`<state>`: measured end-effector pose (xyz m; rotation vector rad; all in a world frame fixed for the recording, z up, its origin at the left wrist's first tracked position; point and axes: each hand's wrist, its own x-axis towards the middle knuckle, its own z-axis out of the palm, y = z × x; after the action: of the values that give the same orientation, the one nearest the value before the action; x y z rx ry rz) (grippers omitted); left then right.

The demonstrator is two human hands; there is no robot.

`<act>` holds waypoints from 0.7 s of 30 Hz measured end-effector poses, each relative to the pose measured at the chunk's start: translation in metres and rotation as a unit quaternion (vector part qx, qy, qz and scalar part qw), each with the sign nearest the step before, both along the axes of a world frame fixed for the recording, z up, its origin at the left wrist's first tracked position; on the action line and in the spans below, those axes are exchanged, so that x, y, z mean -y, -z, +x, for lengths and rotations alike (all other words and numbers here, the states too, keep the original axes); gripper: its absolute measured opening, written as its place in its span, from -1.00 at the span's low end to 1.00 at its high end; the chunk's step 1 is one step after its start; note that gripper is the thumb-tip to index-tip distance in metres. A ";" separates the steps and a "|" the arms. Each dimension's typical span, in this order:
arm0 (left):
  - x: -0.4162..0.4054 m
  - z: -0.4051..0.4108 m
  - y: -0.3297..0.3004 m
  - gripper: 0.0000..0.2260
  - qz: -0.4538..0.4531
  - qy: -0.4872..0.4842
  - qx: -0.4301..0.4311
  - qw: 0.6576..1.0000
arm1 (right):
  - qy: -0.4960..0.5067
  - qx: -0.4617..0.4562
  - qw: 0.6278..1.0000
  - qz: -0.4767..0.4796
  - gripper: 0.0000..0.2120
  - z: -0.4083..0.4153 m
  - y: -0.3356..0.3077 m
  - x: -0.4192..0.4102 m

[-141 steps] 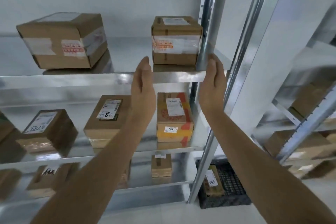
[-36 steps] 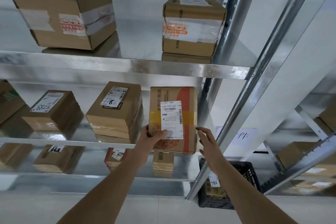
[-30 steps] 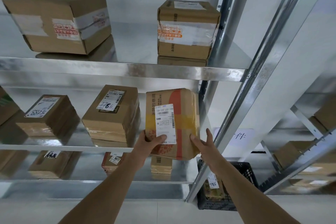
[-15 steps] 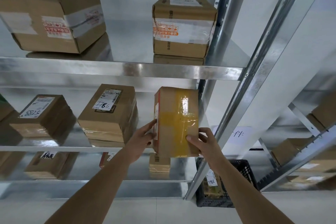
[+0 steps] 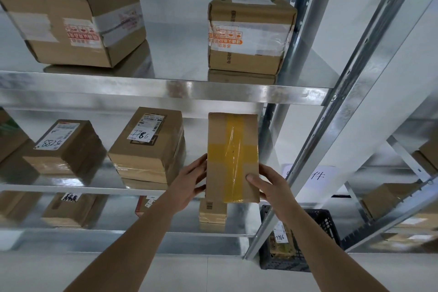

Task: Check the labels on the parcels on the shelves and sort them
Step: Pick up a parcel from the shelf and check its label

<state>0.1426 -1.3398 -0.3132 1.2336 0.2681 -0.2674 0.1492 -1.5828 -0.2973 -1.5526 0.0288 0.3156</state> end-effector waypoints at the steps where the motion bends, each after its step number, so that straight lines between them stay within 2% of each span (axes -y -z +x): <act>1: 0.000 0.000 -0.001 -0.71 0.000 0.000 0.001 1.000 | 0.001 0.001 1.000 -0.001 -0.72 -0.001 -0.001 0.000; 9: 0.005 -0.002 -0.002 -0.74 0.009 -0.006 0.004 1.000 | 0.012 -0.003 1.000 0.010 -0.68 -0.005 0.000 -0.002; 13: 0.004 -0.004 -0.002 -0.57 -0.005 0.008 0.014 1.000 | 0.010 0.003 1.000 0.011 -0.66 -0.007 0.001 -0.001; 14: 0.004 -0.005 -0.002 -0.54 -0.008 0.018 0.020 1.000 | 0.010 0.003 1.000 0.011 -0.67 -0.008 0.001 -0.001; 17: 0.009 -0.007 -0.007 -0.67 0.016 0.050 0.052 0.997 | 0.026 -0.007 0.999 0.020 -0.78 -0.009 0.002 -0.003; 21: 0.007 -0.008 -0.002 -0.53 0.043 0.057 0.057 0.996 | 0.056 -0.029 0.997 0.035 -0.81 -0.010 0.003 -0.006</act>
<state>0.1344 -1.3470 -0.3116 1.3459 0.1122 -0.2846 0.1395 -1.5765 -0.3005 -1.4655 0.1477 0.2696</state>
